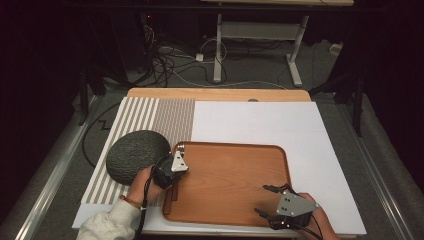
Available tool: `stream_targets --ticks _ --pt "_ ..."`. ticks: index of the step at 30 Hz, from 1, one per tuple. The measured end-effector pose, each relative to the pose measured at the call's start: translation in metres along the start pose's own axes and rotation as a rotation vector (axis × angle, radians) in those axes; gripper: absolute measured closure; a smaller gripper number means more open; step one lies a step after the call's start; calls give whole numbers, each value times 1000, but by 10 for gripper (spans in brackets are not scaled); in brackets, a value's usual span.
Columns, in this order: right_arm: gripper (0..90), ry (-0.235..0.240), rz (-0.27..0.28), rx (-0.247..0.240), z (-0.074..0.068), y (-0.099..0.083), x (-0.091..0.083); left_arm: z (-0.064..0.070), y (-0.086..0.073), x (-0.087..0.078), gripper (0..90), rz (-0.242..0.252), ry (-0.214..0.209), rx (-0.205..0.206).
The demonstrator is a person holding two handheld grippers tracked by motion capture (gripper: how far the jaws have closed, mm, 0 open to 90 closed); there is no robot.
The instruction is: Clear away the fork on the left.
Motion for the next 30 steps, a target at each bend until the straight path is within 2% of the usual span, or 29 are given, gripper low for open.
stream_targets --ticks 3,7,11,17,21,25,30 --pt "306 0 0 1 0 0 0 3 -2 -2 870 7 -13 4" --pt "306 -7 3 3 1 0 0 3 -3 -3 868 16 -4 31" --pt "306 -24 13 12 5 1 -2 3 -2 -3 814 28 10 63" --pt "306 -38 22 14 7 1 -4 4 6 -10 777 90 27 93" --pt "306 -52 21 22 10 1 -4 3 11 -16 731 124 51 107" --pt "306 -71 26 32 13 1 -5 1 14 -22 640 155 75 114" --pt "300 -94 39 40 17 3 -7 0 18 -28 534 180 84 126"
Point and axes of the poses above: each handheld gripper's, and its own axes: x roughly forward along the jaws, y roughly out of its top, z roughly to its right, the point moved 10 cm from there along x, roughly forward along the jaws, and after that the axes turned 5 degrees about x, right-handed, at the moved point
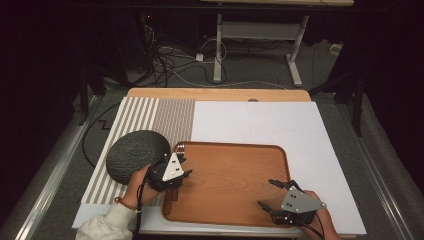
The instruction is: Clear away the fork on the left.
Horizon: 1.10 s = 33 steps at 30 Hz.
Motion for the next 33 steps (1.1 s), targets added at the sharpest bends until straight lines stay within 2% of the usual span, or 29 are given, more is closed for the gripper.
stream_targets --ticks 3,5,7,10,12,16,19,26,33 --pt "293 -10 7 7 2 1 -1 -1 3 -3 472 19 19 6" --pt "286 -18 12 13 3 1 -1 -3 5 -5 387 35 49 3" --pt "281 -25 18 19 4 2 -2 -2 7 -7 379 55 44 7" --pt "266 -37 25 24 6 2 -3 -3 11 -10 330 88 65 7" --pt "264 -41 34 29 7 3 -3 -5 13 -11 290 91 85 12" --pt "250 -55 56 48 9 5 -5 -3 15 -14 267 122 76 18" --pt "238 -68 62 58 12 5 -6 -2 15 -16 241 118 62 33" --pt "227 -91 82 65 15 8 -8 -10 18 -31 199 150 94 22" --pt "222 -110 89 59 17 9 -9 -8 14 -33 180 152 101 37"
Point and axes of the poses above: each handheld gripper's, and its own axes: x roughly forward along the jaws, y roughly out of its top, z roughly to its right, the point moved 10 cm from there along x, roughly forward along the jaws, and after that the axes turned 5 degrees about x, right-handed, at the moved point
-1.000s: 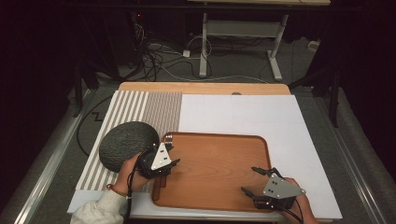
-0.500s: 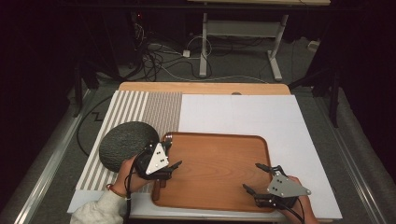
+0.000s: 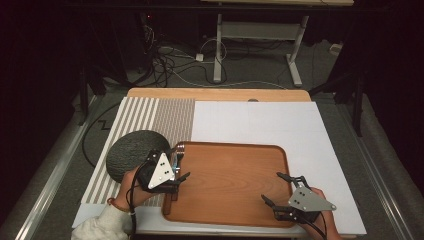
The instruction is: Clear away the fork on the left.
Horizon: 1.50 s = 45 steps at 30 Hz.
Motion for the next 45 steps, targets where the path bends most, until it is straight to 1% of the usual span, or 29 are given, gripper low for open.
stream_targets --ticks 4,5,7,14,16,18,20,21,22,25,26,27,31,34,35,39,42,45 --pt "223 -6 7 1 2 1 0 2 -3 -2 181 -4 4 13" --pt "222 -7 9 0 2 2 0 2 -4 -4 181 -11 6 20" --pt "223 -6 12 2 2 3 0 2 -7 -6 181 -17 9 19" --pt "227 -15 20 10 5 5 1 2 -16 -16 181 -8 28 -1" --pt "227 -16 23 13 6 5 1 0 -20 -19 181 -12 42 3" --pt "227 -18 27 17 7 6 1 -1 -23 -21 181 -6 54 -3" --pt "227 -19 29 16 7 6 0 -1 -28 -25 181 -6 73 -1" --pt "227 -21 31 19 8 6 0 -1 -29 -26 181 -5 74 -5" --pt "231 -19 33 22 8 6 0 0 -32 -27 181 -6 72 -11" --pt "246 -13 29 23 9 6 0 -1 -39 -30 181 -29 86 -6" --pt "247 -13 26 23 8 5 0 -1 -42 -32 181 -27 86 -4" --pt "247 -11 27 19 8 5 0 -1 -45 -33 181 -27 85 -9" --pt "245 -16 35 28 10 6 0 -2 -54 -38 183 -32 99 -22" --pt "245 -20 35 26 10 7 1 -3 -61 -43 188 -45 119 -30" --pt "245 -20 34 23 9 7 1 -2 -64 -46 189 -45 121 -40" --pt "243 -16 35 23 8 8 2 0 -74 -52 189 -50 131 -55" --pt "239 -15 39 25 9 9 3 2 -83 -56 188 -63 129 -72" --pt "235 -13 41 29 9 10 4 4 -90 -59 186 -77 125 -76"
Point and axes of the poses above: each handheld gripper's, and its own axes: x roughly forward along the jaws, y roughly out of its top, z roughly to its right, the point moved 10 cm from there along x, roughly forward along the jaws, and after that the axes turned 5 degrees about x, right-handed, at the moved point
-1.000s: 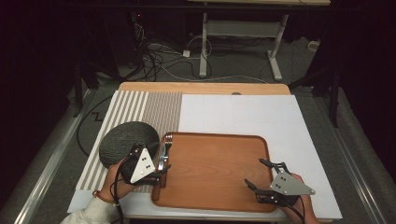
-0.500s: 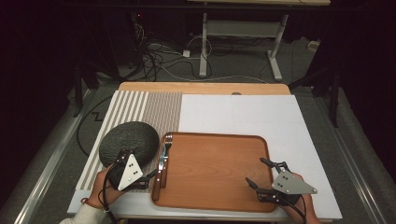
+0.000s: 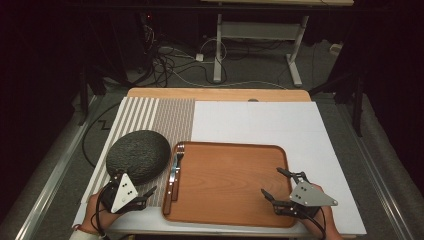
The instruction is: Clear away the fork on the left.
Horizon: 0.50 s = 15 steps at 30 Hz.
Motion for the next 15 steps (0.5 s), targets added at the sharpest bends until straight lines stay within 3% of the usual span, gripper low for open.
stream_targets --ticks 15 --pt "229 13 0 -1 -1 0 4 3 -13 -2 185 -27 -15 0"
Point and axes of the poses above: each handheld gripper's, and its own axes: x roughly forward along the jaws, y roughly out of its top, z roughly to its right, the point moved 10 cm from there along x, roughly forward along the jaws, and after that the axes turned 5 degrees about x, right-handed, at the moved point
